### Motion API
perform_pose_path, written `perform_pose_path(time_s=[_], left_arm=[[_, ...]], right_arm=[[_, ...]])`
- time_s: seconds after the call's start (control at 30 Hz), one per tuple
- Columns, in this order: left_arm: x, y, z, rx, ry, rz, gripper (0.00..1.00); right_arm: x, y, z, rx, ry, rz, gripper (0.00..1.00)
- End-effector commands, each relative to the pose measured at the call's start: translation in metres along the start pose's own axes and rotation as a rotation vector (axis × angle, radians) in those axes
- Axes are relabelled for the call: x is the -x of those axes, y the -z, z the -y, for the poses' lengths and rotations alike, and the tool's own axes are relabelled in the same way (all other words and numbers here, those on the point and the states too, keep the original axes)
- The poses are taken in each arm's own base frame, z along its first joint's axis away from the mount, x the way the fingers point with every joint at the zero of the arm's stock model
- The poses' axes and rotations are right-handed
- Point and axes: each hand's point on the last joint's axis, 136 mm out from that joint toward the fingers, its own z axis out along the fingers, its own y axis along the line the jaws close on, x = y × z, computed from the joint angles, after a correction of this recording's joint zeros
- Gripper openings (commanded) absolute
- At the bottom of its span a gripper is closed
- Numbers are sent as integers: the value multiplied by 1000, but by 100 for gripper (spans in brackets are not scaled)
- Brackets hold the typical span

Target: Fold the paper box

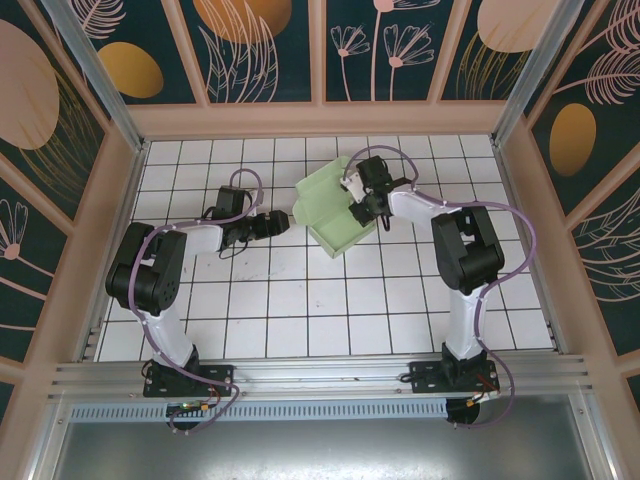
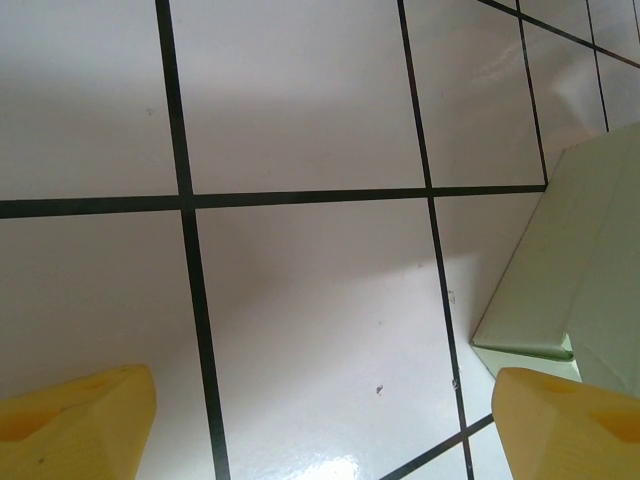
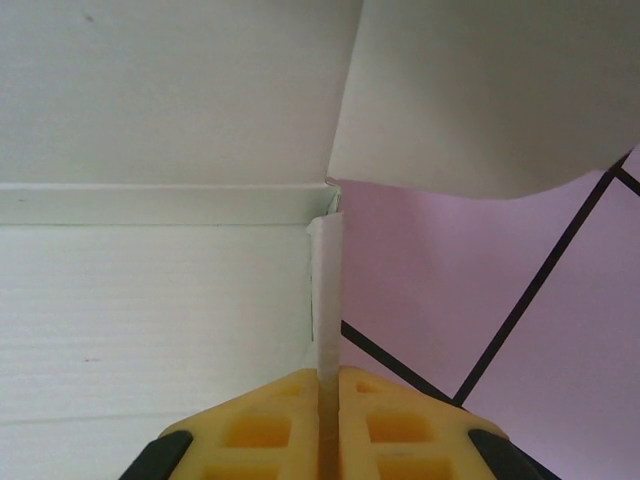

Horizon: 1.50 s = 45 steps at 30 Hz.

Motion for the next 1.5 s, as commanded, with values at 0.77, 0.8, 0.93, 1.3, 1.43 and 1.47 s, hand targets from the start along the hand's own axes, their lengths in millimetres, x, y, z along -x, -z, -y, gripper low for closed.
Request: perform_pose_path(time_s=[0.77,0.8,0.93,1.3,1.43,1.47], left_arm=[[9,4,-3,28,-40,37,87],[9,5,-4,29,-39,37,87],[9,6,-3,31,-43,39,87],[17,18,0,51,-60,73,87],[16,20,0,57,-62,75,87],[17,21,1,57,-62,76,87]], right_arm=[[-99,-47,-19,-155,149,-384,4],[-100,-48,-19,-156,148,-389,4],[-92,-47,-29,-127,144,-353,5],[-30,-12,-7,-144,-14,-118,30],[-19,-3,-6,-124,-52,-56,32],[-17,0,-7,-116,-58,-42,36]])
